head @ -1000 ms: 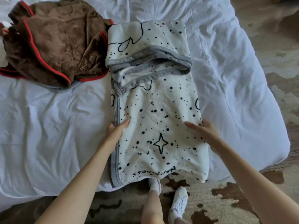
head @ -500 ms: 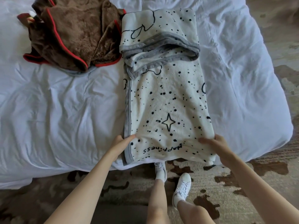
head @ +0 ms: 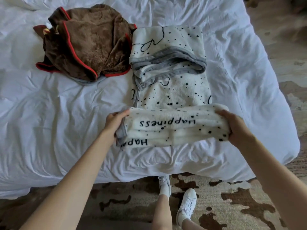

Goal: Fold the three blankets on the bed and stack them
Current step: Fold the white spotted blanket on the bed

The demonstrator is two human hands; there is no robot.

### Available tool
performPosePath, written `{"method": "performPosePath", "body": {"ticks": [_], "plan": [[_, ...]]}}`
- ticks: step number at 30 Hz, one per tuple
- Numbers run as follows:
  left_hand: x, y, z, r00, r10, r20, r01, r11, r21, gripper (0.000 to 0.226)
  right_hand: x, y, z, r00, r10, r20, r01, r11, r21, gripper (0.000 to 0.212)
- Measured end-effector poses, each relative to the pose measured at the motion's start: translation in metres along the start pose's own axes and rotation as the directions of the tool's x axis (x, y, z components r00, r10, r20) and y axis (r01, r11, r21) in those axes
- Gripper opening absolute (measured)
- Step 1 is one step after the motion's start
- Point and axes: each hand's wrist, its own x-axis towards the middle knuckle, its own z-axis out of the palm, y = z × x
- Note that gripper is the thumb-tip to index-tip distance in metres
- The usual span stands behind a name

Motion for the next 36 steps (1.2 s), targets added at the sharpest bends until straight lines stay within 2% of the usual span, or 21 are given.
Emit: {"method": "performPosePath", "body": {"ticks": [1, 3, 5, 6, 7, 9, 12, 14, 16, 18, 19, 21, 22, 24, 27, 33, 36], "plan": [[0.006, 0.014, 0.001, 0.996, -0.060, 0.066, 0.069, 0.988, -0.135, 0.024, 0.007, -0.013, 0.005, 0.999, -0.001, 0.053, -0.002, 0.998, 0.058, 0.028], [0.021, 0.035, 0.003, 0.983, -0.083, 0.164, 0.143, 0.904, -0.404, 0.031, 0.021, -0.034, 0.016, 0.988, -0.052, 0.149, 0.017, 0.974, 0.227, 0.031], [0.038, 0.041, 0.007, 0.981, -0.107, 0.159, 0.182, 0.780, -0.598, 0.031, 0.038, -0.044, 0.025, 0.990, -0.070, 0.118, 0.026, 0.941, 0.339, 0.032], [0.046, 0.039, 0.010, 0.980, -0.126, 0.155, 0.196, 0.757, -0.623, 0.030, 0.045, -0.046, 0.029, 0.993, -0.057, 0.100, 0.020, 0.940, 0.341, 0.035], [0.052, 0.037, 0.014, 0.978, -0.133, 0.159, 0.202, 0.785, -0.586, 0.028, 0.052, -0.046, 0.034, 0.995, -0.049, 0.091, 0.021, 0.956, 0.291, 0.037], [0.061, 0.032, 0.022, 0.983, -0.114, 0.146, 0.165, 0.896, -0.411, 0.027, 0.065, -0.046, 0.042, 0.995, -0.074, 0.073, 0.069, 0.995, 0.078, 0.037], [0.074, 0.031, 0.038, 0.999, -0.033, 0.020, 0.036, 0.983, -0.182, 0.029, 0.087, -0.043, 0.048, 0.985, -0.163, -0.054, 0.151, 0.972, -0.180, 0.041], [0.084, 0.035, 0.048, 0.994, 0.035, -0.100, -0.039, 0.998, -0.041, 0.030, 0.099, -0.042, 0.050, 0.961, -0.219, -0.168, 0.164, 0.943, -0.290, 0.045], [0.097, 0.037, 0.055, 0.967, 0.155, -0.205, -0.120, 0.977, 0.174, 0.035, 0.111, -0.040, 0.050, 0.949, -0.238, -0.208, 0.144, 0.911, -0.386, 0.056], [0.107, 0.036, 0.059, 0.944, 0.245, -0.222, -0.150, 0.915, 0.376, 0.049, 0.118, -0.037, 0.051, 0.970, -0.160, -0.184, 0.076, 0.916, -0.393, 0.064], [0.111, 0.033, 0.061, 0.953, 0.229, -0.200, -0.130, 0.901, 0.413, 0.058, 0.119, -0.035, 0.052, 0.979, -0.112, -0.168, 0.037, 0.918, -0.395, 0.066], [0.116, 0.023, 0.065, 0.986, 0.087, -0.142, -0.030, 0.932, 0.362, 0.074, 0.119, -0.030, 0.052, 0.991, -0.058, -0.117, 0.003, 0.905, -0.425, 0.056], [0.117, 0.016, 0.066, 0.993, 0.013, -0.119, 0.027, 0.943, 0.332, 0.077, 0.117, -0.027, 0.051, 0.994, -0.062, -0.087, 0.018, 0.900, -0.435, 0.042], [0.119, 0.003, 0.067, 0.995, -0.051, -0.086, 0.078, 0.934, 0.349, 0.071, 0.113, -0.021, 0.045, 0.997, -0.061, -0.040, 0.038, 0.900, -0.433, 0.022], [0.120, -0.010, 0.064, 0.999, -0.015, -0.034, 0.025, 0.950, 0.310, 0.060, 0.107, -0.015, 0.033, 1.000, -0.025, -0.012, 0.018, 0.917, -0.398, 0.024], [0.094, -0.012, 0.052, 0.999, 0.025, 0.025, -0.031, 0.963, 0.269, 0.063, 0.080, -0.008, 0.018, 1.000, -0.008, -0.028, -0.002, 0.940, -0.340, 0.024], [0.074, -0.015, 0.038, 0.999, -0.021, 0.045, 0.004, 0.943, 0.334, 0.060, 0.054, -0.004, 0.008, 0.999, 0.033, -0.015, -0.036, 0.953, -0.300, 0.022]]}}
